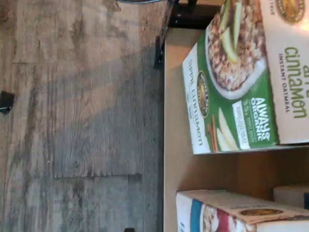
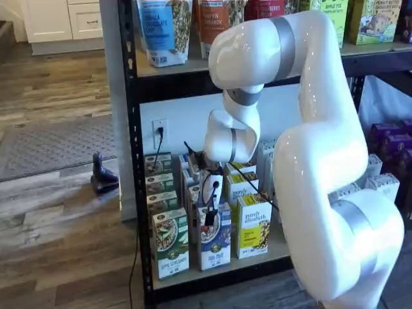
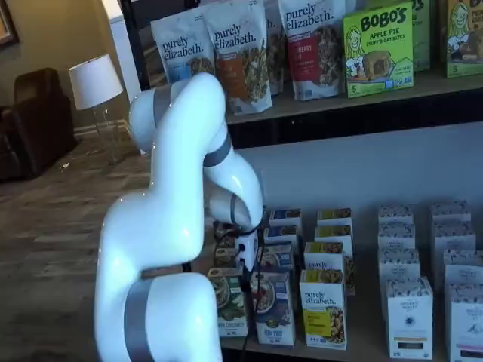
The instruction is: Pick up the blue and white box that is on the bottom shelf, the second box from the left
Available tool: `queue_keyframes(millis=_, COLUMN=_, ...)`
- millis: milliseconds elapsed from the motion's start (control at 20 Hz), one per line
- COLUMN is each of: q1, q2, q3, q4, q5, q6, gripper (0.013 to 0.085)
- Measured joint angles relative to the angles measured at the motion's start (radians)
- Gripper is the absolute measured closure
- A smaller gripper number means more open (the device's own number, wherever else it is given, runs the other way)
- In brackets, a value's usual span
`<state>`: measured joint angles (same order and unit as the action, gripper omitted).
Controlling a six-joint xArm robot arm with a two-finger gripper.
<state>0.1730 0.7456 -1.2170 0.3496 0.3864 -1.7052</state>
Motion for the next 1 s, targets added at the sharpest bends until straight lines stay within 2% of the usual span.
queue_keyframes(millis=150, q1=-0.001, q2=0.003, q3=-0.01, q4=0.034, q5=-0.004, q6=-0.03, gripper=0.013)
queue_keyframes(millis=400, q1=-0.009, q2=0.017, q3=-0.04, q4=0.026, q5=0.011, q6=-0.028, gripper=0.013)
queue_keyframes(millis=650, q1=-0.016, q2=0.037, q3=-0.069, q4=-0.022, q5=0.019, q6=0.01, gripper=0.013)
queue_keyframes(millis=1000, q1=-0.021, q2=0.048, q3=-0.077, q4=-0.054, q5=0.019, q6=0.031, gripper=0.013)
